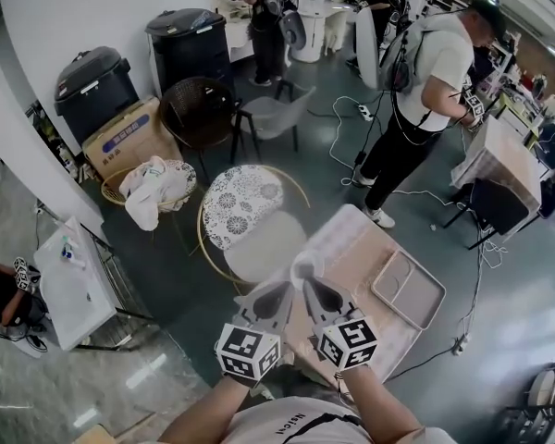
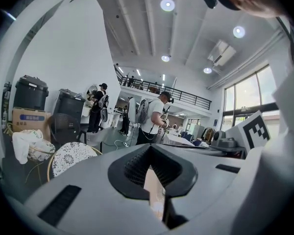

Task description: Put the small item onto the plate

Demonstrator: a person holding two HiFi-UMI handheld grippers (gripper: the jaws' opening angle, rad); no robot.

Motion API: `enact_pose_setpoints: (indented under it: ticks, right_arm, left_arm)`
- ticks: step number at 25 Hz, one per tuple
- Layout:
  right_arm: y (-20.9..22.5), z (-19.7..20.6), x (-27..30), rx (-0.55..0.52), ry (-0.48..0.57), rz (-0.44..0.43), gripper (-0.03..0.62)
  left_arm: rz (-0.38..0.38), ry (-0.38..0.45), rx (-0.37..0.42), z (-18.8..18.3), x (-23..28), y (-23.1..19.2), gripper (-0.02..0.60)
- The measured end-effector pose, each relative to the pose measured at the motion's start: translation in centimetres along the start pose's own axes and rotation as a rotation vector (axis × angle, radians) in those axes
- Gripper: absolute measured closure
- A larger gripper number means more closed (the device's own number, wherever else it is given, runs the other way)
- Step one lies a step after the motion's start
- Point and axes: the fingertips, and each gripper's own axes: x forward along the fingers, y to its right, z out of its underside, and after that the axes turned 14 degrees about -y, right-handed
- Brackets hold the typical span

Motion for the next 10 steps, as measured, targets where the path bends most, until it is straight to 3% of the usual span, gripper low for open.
enact_pose_setpoints:
  ticks: [10]
  right_arm:
    - [-0.7,0.0,-0.9,-0.009,-0.016,-0.001,0.582]
  left_arm:
    - [-0.001,0.004,0.018,-0.5,-0.9,0.9,0.577]
